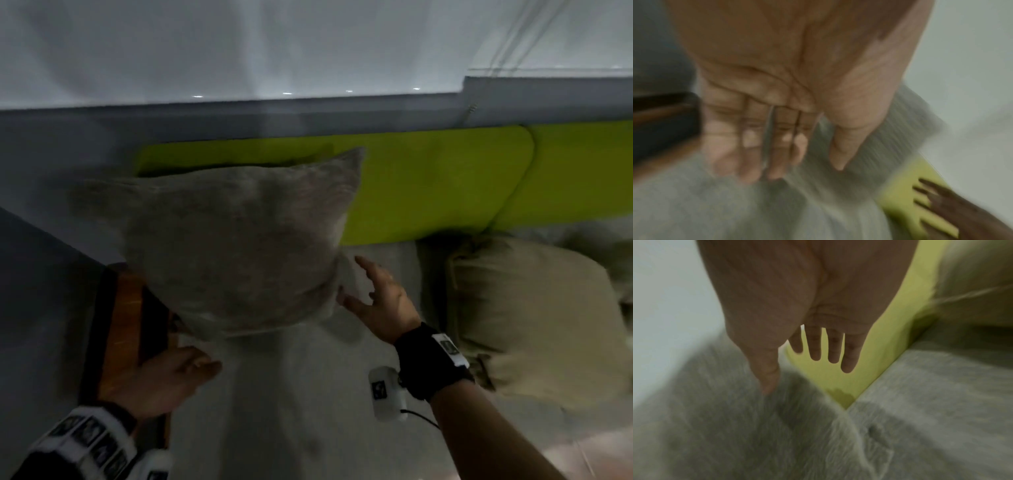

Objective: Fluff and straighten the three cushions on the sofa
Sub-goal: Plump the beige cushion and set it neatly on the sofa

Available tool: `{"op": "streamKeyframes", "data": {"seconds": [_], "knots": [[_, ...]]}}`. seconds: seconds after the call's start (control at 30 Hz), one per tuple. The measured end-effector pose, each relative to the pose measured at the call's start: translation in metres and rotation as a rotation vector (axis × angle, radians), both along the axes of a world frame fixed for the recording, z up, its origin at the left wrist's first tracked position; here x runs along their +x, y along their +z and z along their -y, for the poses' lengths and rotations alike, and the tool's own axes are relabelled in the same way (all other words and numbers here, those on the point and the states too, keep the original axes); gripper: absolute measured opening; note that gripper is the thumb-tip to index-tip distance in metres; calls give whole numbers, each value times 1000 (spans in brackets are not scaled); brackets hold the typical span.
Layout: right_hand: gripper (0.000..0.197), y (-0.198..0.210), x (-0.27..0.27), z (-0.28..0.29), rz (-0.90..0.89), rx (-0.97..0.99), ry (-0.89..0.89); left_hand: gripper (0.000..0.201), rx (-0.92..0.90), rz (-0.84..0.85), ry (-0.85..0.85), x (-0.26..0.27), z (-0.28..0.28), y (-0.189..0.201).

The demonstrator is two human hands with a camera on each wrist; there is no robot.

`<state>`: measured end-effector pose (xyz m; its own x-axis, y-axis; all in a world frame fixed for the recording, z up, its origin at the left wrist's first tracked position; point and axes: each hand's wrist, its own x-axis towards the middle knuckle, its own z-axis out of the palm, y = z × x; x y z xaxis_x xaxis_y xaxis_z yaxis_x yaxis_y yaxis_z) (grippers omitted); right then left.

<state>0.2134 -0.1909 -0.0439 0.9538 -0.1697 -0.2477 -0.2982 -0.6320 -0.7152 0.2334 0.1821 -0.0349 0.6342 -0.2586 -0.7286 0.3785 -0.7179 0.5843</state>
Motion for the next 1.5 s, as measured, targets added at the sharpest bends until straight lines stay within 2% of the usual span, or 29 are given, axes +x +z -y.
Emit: {"op": "streamKeyframes", "data": {"seconds": [0.03,0.1,0.13,0.27,0.37,0.43,0.5,0.6,0.7,0.8,0.83,0.87,0.93,1.0,1.07,1.13,1.2,1.27,1.33,1.4,1.5], "knots": [[78,4,-23,15,53,-18,-23,55,-49,-41,-74,-9,19,6],[65,14,-68,50,143,-41,-113,24,-29,88,-111,-18,69,4],[60,18,-90,73,178,-59,-170,17,-38,173,-117,-18,99,3],[52,25,-166,188,218,-183,-319,23,-155,383,-96,-25,241,8],[63,25,-202,281,158,-331,-445,46,-172,464,-84,-37,343,-1],[74,25,-215,332,6,-311,-568,65,-101,443,-146,-45,407,0],[72,19,-221,375,-134,-167,-664,81,-17,366,-185,-53,462,1],[77,-1,-225,416,-289,117,-704,105,54,216,-61,-59,513,-18],[91,-24,-229,429,-416,385,-686,143,39,-38,152,-76,527,-40],[115,-33,-224,429,-398,440,-661,150,-10,-93,268,-96,523,-50],[116,-34,-223,428,-373,421,-653,145,-28,-77,309,-98,519,-53],[109,-35,-222,427,-322,426,-655,134,-53,-54,355,-99,512,-57],[83,-34,-227,423,-162,541,-694,102,-124,-4,483,-101,494,-70],[47,-35,-235,419,-18,776,-804,65,-199,24,679,-112,485,-75],[28,-41,-246,411,82,870,-936,50,-237,22,822,-125,482,-78],[23,-56,-256,407,58,728,-1074,39,-221,-42,869,-135,485,-83],[22,-72,-267,403,-46,595,-1098,32,-193,-90,882,-145,490,-86],[20,-74,-272,391,-130,746,-1114,39,-170,-128,874,-155,497,-81],[24,-72,-277,379,-166,882,-1100,36,-248,-224,892,-163,500,-79],[18,-64,-278,370,-132,881,-1045,24,-320,-303,835,-168,501,-69],[41,-48,-273,361,-38,822,-911,27,-236,-194,573,-164,495,-48]]}}
